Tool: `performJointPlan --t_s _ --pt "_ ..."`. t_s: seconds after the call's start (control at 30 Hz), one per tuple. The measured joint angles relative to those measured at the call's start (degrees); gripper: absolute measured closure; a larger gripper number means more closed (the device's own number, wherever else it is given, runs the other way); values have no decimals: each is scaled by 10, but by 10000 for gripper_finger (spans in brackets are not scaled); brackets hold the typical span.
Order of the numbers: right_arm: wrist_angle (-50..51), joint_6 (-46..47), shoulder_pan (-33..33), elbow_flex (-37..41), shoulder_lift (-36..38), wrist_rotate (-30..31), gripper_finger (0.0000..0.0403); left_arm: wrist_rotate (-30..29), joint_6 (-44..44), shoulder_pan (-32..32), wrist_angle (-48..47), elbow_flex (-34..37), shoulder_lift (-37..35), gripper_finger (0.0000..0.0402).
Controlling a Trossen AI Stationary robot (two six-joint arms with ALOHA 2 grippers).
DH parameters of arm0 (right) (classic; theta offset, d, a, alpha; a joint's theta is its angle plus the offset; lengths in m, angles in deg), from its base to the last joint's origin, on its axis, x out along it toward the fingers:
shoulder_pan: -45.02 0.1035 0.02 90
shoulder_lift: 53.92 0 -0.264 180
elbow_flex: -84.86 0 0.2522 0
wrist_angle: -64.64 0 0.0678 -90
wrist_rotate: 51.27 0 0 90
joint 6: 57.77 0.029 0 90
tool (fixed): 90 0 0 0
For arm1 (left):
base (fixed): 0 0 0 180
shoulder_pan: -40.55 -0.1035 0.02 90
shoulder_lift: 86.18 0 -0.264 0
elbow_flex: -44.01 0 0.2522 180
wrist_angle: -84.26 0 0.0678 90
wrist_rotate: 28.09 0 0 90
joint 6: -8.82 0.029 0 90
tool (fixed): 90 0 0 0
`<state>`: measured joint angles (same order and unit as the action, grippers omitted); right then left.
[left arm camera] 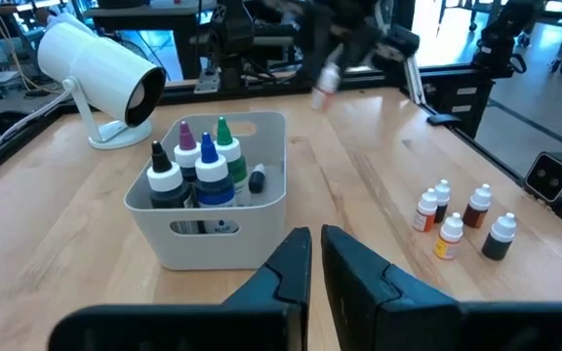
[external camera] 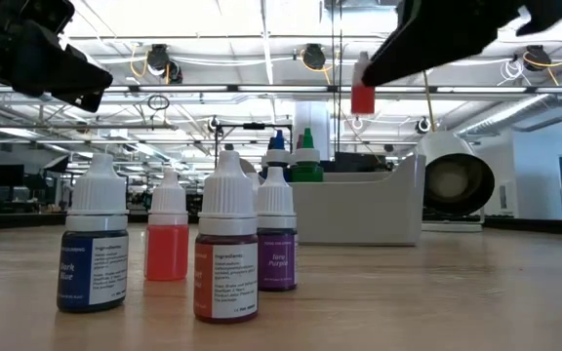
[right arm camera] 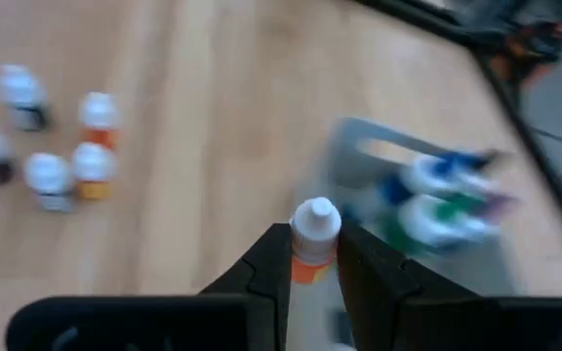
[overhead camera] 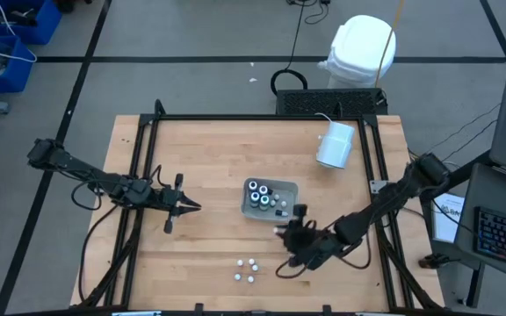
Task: Pick & Place food coloring
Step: Put the small yellow bottle into the gray bin
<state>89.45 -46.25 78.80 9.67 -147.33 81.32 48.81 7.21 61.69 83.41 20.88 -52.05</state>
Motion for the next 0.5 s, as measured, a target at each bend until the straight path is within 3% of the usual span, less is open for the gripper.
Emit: performJointPlan --t_s 0.1,0.5 --pt "14 9 -12 7 26 23 341 0 0 0 -3 0 0 364" --pt "-111 73 -134 138 38 -5 342 0 -1 0 -8 0 0 364"
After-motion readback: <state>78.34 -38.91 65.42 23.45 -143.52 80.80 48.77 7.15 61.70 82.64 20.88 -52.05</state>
